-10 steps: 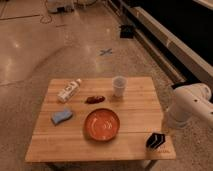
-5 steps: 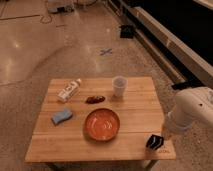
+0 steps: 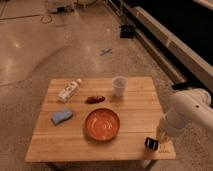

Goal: Knock the eraser over

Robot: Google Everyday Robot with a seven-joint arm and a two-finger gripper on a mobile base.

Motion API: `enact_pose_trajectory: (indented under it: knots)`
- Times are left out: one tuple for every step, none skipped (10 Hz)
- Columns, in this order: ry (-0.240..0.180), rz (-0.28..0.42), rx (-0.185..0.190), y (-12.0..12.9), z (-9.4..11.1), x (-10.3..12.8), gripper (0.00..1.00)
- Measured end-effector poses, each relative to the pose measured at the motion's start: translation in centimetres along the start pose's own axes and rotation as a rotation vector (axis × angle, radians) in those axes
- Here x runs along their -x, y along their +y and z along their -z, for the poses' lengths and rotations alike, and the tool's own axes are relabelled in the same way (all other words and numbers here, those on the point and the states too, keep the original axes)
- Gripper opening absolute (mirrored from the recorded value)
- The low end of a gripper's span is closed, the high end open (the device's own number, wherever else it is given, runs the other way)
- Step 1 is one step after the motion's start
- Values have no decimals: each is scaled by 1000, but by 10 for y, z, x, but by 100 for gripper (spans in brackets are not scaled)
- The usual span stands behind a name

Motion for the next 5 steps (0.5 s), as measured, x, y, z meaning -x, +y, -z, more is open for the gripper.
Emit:
enact_pose_trajectory:
  knots:
    - [-7,15,6,0,-2,4,0]
    - [-12,30,10,0,-3,7,0]
    - [-17,44,13,-1,-5,11,0]
    - [-19,45,13,0,-6,11,1]
    - [-18,38,13,0,-8,8,10]
